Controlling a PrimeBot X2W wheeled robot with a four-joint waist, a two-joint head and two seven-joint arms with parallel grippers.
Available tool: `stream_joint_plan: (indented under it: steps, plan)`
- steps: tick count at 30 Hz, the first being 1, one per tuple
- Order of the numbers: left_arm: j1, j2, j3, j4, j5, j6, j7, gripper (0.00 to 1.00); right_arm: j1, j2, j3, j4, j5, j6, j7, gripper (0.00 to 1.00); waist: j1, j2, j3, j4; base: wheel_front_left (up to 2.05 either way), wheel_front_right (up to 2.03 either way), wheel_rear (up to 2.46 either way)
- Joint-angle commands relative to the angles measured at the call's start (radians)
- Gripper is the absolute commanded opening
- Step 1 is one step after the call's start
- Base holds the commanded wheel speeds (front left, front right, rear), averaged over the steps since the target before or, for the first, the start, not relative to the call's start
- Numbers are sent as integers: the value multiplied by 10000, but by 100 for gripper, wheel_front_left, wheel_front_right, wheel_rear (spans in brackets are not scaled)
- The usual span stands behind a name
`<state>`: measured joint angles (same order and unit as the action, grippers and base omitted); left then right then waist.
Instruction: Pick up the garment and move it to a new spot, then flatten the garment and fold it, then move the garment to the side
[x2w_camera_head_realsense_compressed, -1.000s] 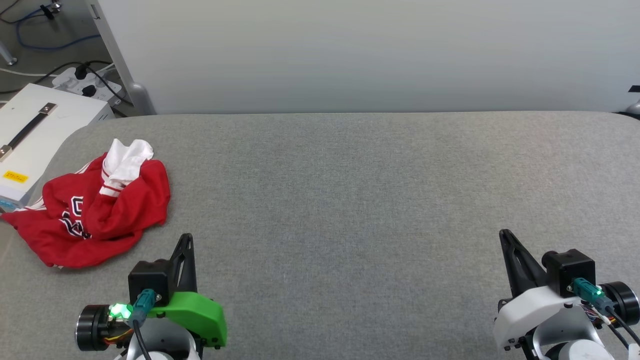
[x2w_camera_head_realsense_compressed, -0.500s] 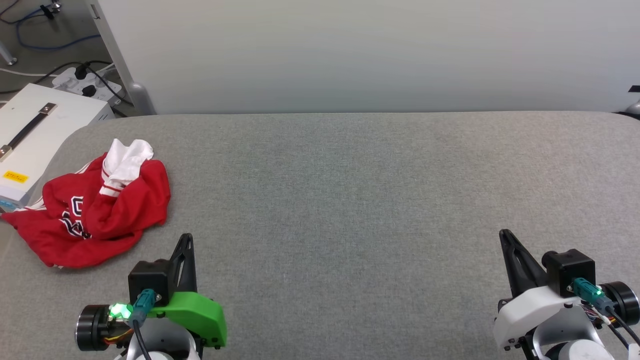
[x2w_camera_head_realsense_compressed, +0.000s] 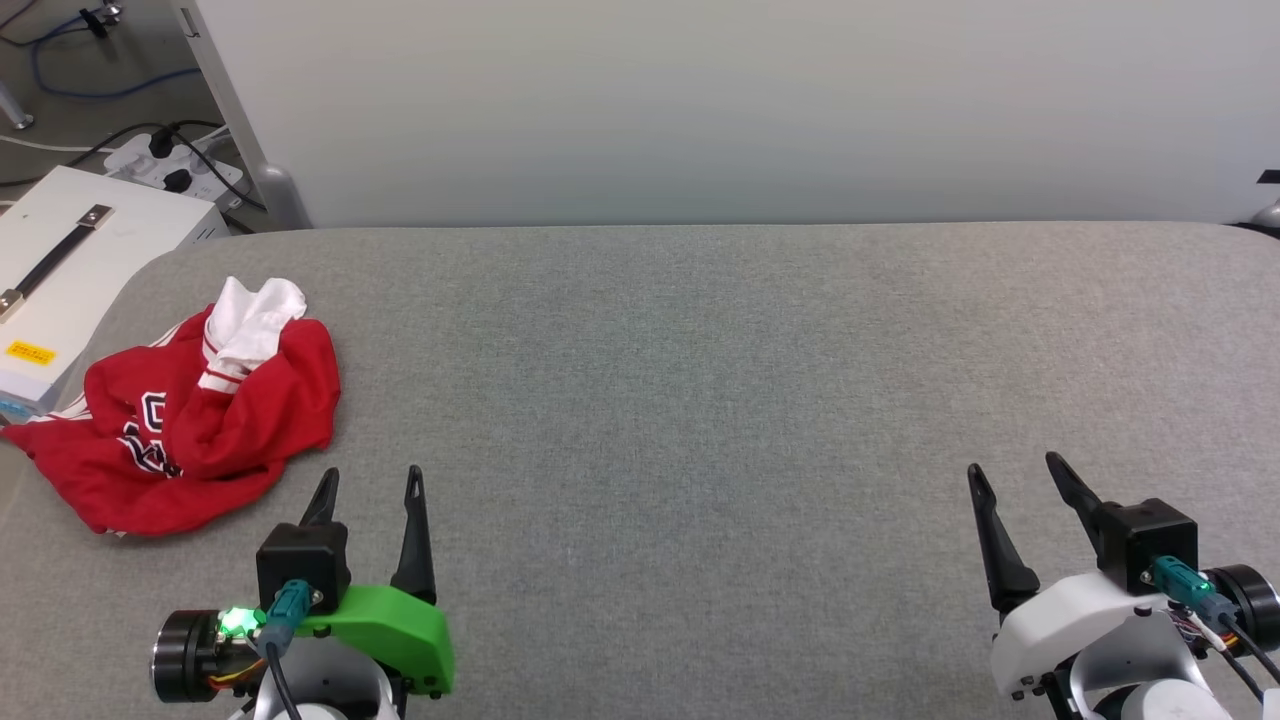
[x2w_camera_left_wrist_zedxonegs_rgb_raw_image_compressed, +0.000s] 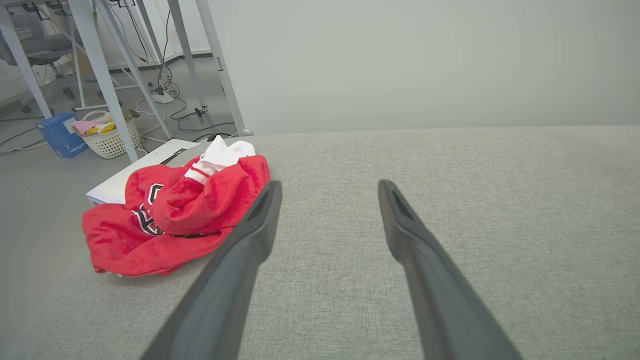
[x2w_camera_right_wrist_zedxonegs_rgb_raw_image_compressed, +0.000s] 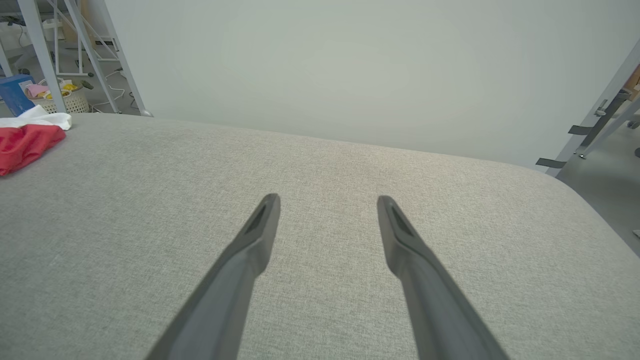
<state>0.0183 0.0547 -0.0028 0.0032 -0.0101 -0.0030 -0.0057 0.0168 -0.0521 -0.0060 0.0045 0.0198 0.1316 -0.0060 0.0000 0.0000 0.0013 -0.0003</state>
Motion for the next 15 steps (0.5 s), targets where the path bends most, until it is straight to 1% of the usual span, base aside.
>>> stream_joint_plan:
  steps: [1,15]
  plan:
    - [-29,-3,-20,9,-53,88,-104,100,13,1,-64,-40,87,-1,-132,100,0,0,1,0,0,0,0]
    - [-64,-8,-87,19,-140,223,-393,100,104,3,-202,-234,651,-2,-417,100,0,0,-5,-4,0,0,0]
